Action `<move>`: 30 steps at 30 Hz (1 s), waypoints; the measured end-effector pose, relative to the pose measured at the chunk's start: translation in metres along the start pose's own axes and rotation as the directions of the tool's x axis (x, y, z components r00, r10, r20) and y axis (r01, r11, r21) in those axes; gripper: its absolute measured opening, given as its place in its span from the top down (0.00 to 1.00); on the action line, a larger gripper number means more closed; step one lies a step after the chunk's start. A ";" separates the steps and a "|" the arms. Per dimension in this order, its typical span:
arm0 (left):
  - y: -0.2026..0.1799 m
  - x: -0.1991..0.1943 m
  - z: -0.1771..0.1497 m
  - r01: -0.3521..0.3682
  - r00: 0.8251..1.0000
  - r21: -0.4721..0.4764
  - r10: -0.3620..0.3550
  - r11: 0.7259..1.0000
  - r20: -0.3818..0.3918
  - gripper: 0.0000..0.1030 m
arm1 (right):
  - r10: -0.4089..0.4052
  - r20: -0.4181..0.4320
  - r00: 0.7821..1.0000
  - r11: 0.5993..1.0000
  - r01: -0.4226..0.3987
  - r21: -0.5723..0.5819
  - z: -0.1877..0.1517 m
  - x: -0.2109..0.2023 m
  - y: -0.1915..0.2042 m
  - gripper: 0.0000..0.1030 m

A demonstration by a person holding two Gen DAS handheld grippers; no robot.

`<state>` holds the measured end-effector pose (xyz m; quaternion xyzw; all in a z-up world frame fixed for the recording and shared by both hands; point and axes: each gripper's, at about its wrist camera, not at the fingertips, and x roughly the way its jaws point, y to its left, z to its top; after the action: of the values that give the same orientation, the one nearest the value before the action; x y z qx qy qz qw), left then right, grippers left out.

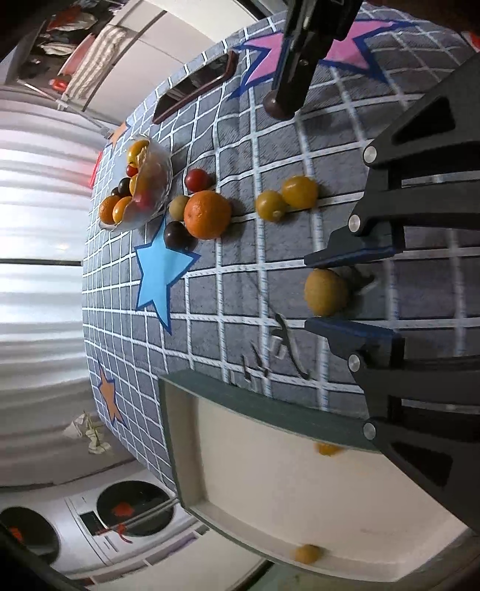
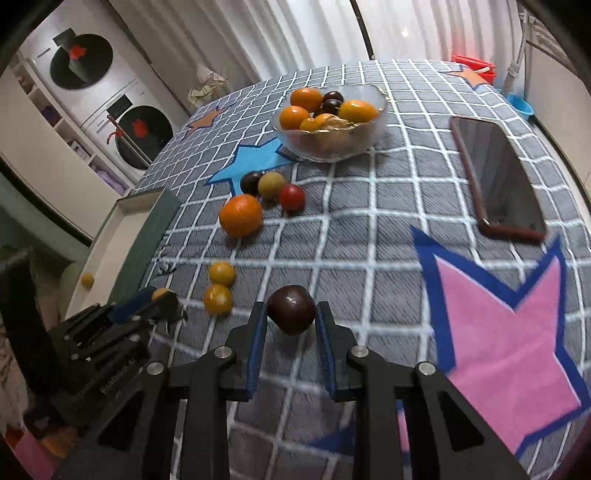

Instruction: Organize fruits

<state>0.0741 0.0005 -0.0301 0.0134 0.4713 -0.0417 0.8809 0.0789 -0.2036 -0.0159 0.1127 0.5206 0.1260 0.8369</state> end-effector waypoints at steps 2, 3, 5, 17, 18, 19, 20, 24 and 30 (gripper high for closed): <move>0.001 -0.009 -0.009 -0.001 1.000 -0.014 0.001 1.000 -0.002 0.71 | 0.005 0.004 1.000 1.000 -0.005 0.008 -0.009 -0.006 -0.001 0.72; 0.002 -0.014 -0.014 -0.007 1.000 -0.020 0.007 1.000 -0.001 0.71 | 0.005 0.005 1.000 1.000 -0.005 0.008 -0.015 -0.009 -0.001 0.72; 0.003 -0.023 -0.024 -0.008 1.000 -0.029 0.009 1.000 0.003 0.71 | -0.009 0.002 1.000 1.000 0.009 -0.001 -0.027 -0.015 0.001 0.72; 0.009 -0.053 -0.055 -0.004 1.000 -0.032 0.005 0.999 0.030 0.71 | -0.058 -0.014 0.998 0.998 0.058 -0.021 -0.062 -0.033 0.016 0.72; 0.010 -0.054 -0.055 -0.004 0.999 -0.034 0.005 0.999 0.033 0.71 | -0.063 -0.014 0.998 0.998 0.063 -0.023 -0.064 -0.033 0.017 0.72; 0.011 -0.055 -0.055 -0.003 0.999 -0.038 0.004 0.999 0.035 0.71 | -0.068 -0.013 0.998 0.997 0.067 -0.026 -0.065 -0.033 0.018 0.72; 0.013 -0.056 -0.054 -0.008 0.999 -0.044 0.010 0.999 0.042 0.71 | -0.072 -0.012 0.997 0.997 0.072 -0.027 -0.066 -0.033 0.019 0.72; 0.016 -0.049 -0.044 -0.018 0.999 -0.052 0.021 0.998 0.049 0.21 | -0.069 -0.006 0.998 0.998 0.069 -0.012 -0.070 -0.034 0.018 0.72; 0.001 -0.037 -0.031 -0.085 0.992 0.033 0.082 0.996 0.099 0.19 | -0.062 -0.011 0.998 0.998 0.062 -0.001 -0.077 -0.032 0.012 0.72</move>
<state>0.0280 0.0058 -0.0163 0.0474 0.4261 -0.0143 0.9033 -0.0052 -0.1979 -0.0182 0.0958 0.5282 0.1007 0.8376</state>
